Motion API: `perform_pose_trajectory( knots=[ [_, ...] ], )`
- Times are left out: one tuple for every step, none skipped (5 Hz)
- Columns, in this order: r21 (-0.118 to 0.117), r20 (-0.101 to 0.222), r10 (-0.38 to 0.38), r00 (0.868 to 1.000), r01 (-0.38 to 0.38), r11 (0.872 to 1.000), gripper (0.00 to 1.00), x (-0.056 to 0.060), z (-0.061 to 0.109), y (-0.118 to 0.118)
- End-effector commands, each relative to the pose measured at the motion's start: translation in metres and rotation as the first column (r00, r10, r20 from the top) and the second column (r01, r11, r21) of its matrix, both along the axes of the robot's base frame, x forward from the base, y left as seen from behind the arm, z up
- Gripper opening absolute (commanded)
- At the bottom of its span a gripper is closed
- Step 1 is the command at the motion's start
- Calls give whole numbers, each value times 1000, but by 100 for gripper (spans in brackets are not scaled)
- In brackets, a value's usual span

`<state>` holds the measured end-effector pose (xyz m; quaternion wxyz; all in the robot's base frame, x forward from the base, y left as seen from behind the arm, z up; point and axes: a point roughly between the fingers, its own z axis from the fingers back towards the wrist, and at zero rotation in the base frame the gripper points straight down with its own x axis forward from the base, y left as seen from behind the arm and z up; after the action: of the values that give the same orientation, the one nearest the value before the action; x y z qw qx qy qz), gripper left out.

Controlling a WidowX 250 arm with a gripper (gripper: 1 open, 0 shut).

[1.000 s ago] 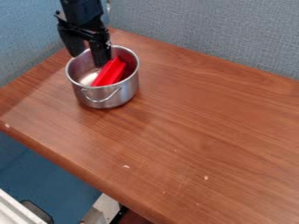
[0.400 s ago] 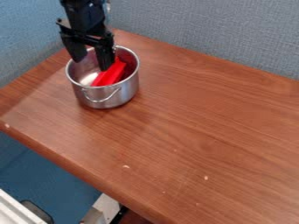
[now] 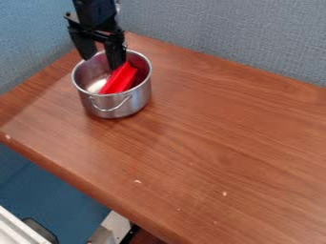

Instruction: Move the red object from the metal pot to the table

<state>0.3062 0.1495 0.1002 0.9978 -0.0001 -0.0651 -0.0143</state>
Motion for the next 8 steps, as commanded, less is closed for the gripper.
perform_pose_trajectory(
  knots=[
    [14, 44, -23, 999, 23, 1000, 0, 12, 16, 4],
    [12, 45, -62, 997, 62, 998, 100, 20, 18, 2],
    [11, 54, -20, 998, 19, 1000, 100, 24, 25, 0],
    [15, 48, -56, 997, 55, 998, 100, 19, 30, -6],
    [19, 44, -70, 997, 70, 997, 100, 15, 31, -8],
    [22, 41, -82, 996, 81, 996, 100, 10, 32, -10],
    [23, 41, -91, 995, 90, 996, 100, 6, 34, -12],
    [23, 39, -120, 992, 119, 993, 100, 17, 33, -14]
  ],
)
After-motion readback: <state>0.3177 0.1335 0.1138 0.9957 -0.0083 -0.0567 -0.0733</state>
